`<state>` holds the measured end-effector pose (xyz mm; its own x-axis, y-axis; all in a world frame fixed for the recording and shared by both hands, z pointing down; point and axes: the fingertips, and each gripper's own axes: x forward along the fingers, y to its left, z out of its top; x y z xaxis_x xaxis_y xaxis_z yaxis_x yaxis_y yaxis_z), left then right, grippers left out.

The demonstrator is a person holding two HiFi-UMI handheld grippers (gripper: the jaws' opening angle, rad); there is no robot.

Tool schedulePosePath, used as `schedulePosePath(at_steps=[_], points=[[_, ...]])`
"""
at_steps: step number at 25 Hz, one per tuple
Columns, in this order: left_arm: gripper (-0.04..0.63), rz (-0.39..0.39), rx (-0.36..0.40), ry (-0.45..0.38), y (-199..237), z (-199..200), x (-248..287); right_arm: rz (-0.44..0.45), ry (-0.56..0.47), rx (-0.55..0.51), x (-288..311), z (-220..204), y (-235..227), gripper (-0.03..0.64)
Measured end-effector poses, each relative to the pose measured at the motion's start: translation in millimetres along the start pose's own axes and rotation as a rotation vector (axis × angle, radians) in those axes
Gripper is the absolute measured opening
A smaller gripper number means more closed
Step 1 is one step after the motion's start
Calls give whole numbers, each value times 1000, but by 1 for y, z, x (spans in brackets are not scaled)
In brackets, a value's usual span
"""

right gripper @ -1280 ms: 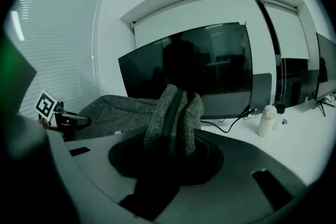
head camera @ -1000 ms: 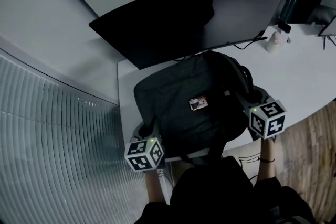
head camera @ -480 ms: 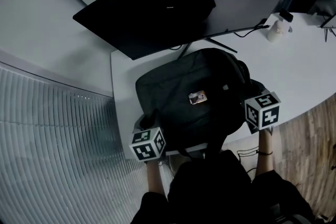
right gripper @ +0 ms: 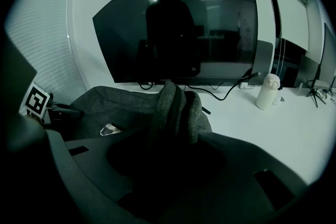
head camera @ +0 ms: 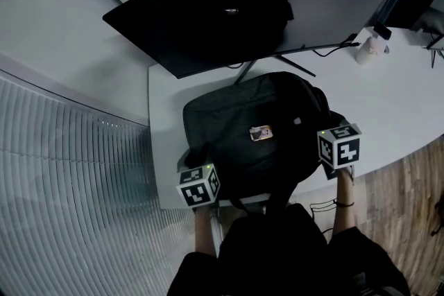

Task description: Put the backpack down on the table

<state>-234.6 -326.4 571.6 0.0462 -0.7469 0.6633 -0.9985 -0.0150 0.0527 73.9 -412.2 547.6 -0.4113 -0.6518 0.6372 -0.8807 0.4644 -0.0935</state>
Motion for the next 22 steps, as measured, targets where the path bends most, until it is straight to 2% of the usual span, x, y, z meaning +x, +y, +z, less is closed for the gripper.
schedulePosePath(at_steps=[6,15,18,22], points=[[176,13,-31,19,6,-6,9,-34,39,2,9,-15,-8,138],[225,52,-59,34,13,-11,14,-95,47,-26,12,-21,-16,205],[248,78,-71,32,16,-12,15,-139,71,-26,12,-28,-22,228],[279,103,-79,18,18,-11,12,-202,44,-80,8,-22,-29,253]])
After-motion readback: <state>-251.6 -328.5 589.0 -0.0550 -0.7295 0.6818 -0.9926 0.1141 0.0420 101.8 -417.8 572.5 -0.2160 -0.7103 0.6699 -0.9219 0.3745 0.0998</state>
